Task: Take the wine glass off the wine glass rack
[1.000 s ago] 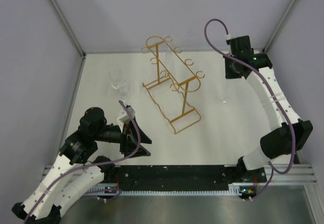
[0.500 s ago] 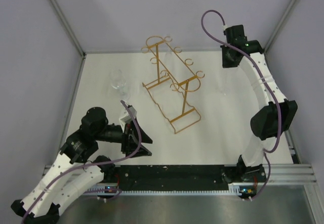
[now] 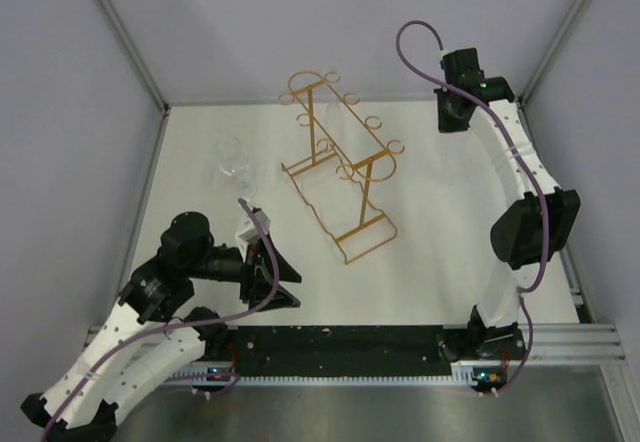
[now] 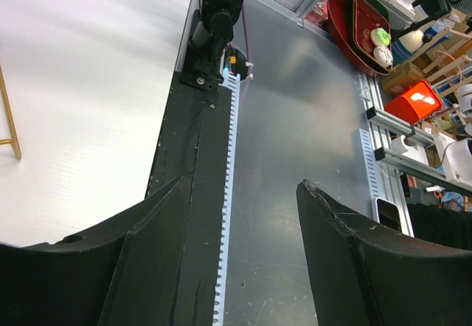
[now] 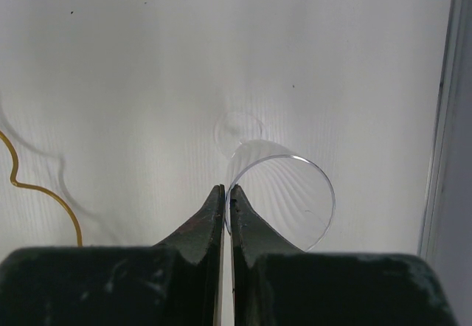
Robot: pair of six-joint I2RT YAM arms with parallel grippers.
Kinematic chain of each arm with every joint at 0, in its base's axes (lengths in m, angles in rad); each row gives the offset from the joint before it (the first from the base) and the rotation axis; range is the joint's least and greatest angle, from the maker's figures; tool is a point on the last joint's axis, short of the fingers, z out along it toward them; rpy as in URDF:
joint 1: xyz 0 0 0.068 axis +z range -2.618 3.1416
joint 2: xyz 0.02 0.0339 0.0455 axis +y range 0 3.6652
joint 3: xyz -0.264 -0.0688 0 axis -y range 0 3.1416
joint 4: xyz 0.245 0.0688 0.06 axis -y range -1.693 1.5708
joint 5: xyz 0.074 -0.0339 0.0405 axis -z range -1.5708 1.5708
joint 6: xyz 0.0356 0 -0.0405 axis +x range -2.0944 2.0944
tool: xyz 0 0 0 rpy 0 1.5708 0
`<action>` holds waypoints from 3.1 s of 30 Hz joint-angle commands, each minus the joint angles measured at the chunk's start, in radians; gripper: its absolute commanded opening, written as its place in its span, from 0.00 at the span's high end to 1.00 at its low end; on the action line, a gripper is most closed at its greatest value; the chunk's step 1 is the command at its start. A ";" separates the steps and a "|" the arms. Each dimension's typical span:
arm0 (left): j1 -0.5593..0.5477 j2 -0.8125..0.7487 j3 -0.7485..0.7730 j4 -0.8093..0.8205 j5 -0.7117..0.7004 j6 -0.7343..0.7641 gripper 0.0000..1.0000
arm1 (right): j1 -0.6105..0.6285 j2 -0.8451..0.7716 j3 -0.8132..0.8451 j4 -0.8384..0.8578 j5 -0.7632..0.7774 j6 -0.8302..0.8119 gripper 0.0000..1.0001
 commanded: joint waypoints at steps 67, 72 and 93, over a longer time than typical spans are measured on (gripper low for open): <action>-0.035 0.054 0.040 -0.020 -0.054 0.052 0.33 | 0.010 0.006 0.333 0.355 -0.710 0.410 0.56; -0.035 0.051 0.034 -0.021 -0.059 0.055 0.33 | 0.026 0.055 0.309 0.485 -0.775 0.501 0.55; -0.035 0.053 0.035 -0.029 -0.068 0.060 0.33 | 0.110 0.219 0.309 0.695 -0.853 0.704 0.55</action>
